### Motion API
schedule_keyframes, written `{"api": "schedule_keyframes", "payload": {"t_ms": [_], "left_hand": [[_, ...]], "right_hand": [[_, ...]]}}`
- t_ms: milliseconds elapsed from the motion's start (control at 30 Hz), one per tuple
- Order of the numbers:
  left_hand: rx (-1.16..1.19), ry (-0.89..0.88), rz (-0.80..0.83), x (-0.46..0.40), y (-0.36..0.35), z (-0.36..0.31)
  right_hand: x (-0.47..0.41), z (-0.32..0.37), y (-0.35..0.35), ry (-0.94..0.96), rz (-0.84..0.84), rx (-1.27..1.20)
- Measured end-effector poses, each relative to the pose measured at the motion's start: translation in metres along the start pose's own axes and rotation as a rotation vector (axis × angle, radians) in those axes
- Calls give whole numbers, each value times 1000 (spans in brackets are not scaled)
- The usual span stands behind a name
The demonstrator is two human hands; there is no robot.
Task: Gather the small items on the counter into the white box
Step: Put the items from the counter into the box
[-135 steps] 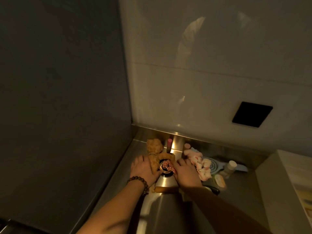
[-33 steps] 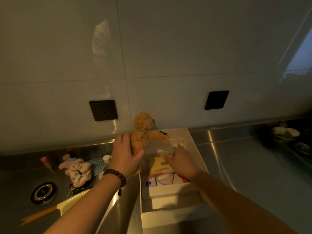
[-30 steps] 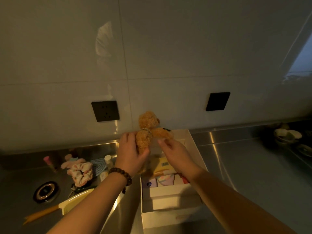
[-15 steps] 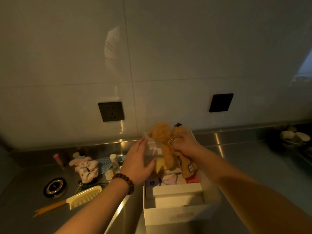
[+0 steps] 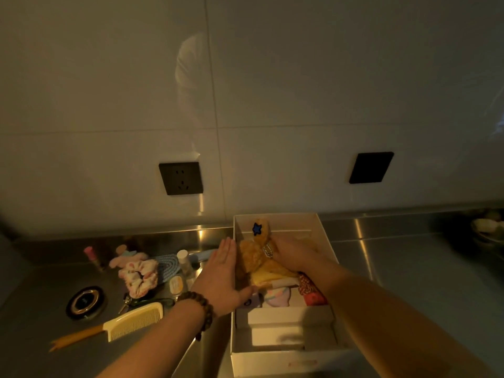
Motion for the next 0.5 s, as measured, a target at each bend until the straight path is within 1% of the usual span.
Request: {"api": "schedule_keyframes", "payload": {"t_ms": [33, 67, 100, 133, 167, 200, 267, 300, 400, 500], "left_hand": [[6, 1, -2, 1, 0, 0], [17, -1, -4, 2, 0, -1], [29, -7, -6, 2, 1, -2], [40, -14, -8, 3, 1, -4], [46, -22, -11, 3, 2, -5], [48, -28, -15, 4, 3, -6], [42, -32, -16, 4, 3, -7], [43, -31, -16, 4, 4, -8], [46, -27, -11, 5, 5, -8], [34, -29, -6, 5, 6, -9]], "right_hand": [[1, 0, 3, 15, -77, 45], [3, 1, 7, 69, -170, 129], [6, 5, 10, 161, -249, 225], [9, 9, 10, 263, -274, 309], [10, 13, 8, 349, -236, 382], [9, 14, 4, 408, -154, 450], [1, 12, -5, 458, 12, 591], [-4, 11, -7, 469, 60, 657], [-11, 13, -8, 495, 110, 756], [-13, 10, -10, 458, 162, 788]]}}
Point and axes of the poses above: each hand's wrist, its own x-axis away from the middle knuckle, its own y-axis out of the back of the hand, z = x × y, the point moved 6 cm from there along -x, towards the middle knuckle, and after that the axes turned 9 degrees about y, right-handed, at the moved point
